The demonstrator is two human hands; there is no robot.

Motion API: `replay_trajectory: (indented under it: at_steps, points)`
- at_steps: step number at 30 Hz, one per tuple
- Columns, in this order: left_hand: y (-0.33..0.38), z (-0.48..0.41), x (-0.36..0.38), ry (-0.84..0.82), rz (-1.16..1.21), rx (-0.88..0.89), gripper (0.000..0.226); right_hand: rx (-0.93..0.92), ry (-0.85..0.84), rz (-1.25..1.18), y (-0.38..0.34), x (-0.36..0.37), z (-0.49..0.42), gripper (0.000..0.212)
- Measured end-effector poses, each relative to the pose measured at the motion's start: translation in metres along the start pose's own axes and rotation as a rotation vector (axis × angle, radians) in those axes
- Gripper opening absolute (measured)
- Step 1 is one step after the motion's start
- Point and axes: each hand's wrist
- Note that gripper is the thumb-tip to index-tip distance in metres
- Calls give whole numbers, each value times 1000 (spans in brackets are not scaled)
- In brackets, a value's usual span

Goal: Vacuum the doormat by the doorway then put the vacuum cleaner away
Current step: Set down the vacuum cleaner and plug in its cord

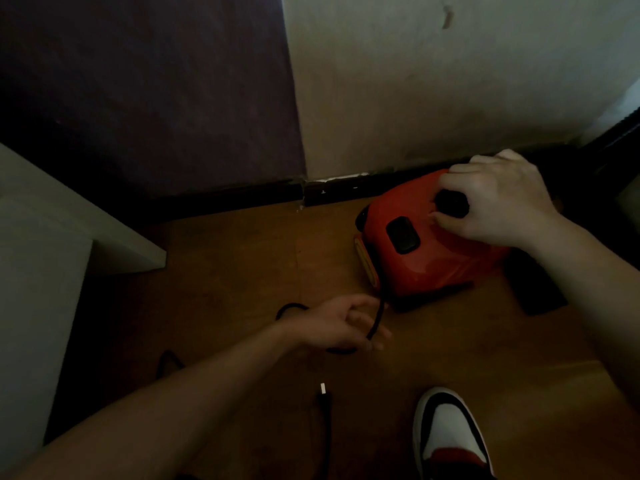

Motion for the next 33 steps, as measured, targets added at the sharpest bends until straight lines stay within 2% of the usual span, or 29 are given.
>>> replay_trajectory:
  at_steps: [2, 4, 9, 13, 16, 18, 22, 26, 29, 31, 33]
  points:
    - [7, -8, 6, 59, 262, 52, 41, -6, 10, -12, 0, 0, 1, 31]
    - [11, -16, 7, 122, 426, 75, 30, -15, 17, -23, 0, 0, 1, 30]
    - [-2, -26, 12, 164, 391, -8, 12, -23, 26, -24, 0, 0, 2, 31]
    - [-26, -41, 12, 277, 309, -97, 9, -39, 19, -26, -2, -2, 2, 40]
    - [-42, -45, 3, 379, 298, -148, 4, -36, 9, -26, -2, -3, 1, 38]
    - [-47, -42, -11, 491, 314, -141, 11, -28, 9, -21, -1, -2, 0, 35]
    - [-46, -29, -48, 697, 404, -26, 16, -24, 19, -21, -1, -1, -1, 31]
    - [-40, -16, -61, 740, 454, 52, 10, -20, 23, -6, -3, -2, -2, 27]
    - [-29, -11, -66, 818, 494, 183, 10, -23, 41, -8, -3, -2, -2, 27]
    - [-17, -3, -71, 851, 446, 294, 11, -30, 59, -18, -2, -1, -2, 26]
    - [0, 6, -73, 817, 321, 356, 14, -42, 63, -12, -2, -1, -3, 27]
Point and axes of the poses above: each hand's wrist, its own z-axis away from the middle knuckle, its own x-axis out of the palm, y = z × x, and after that the axes turned 14 degrees about -y, right-handed
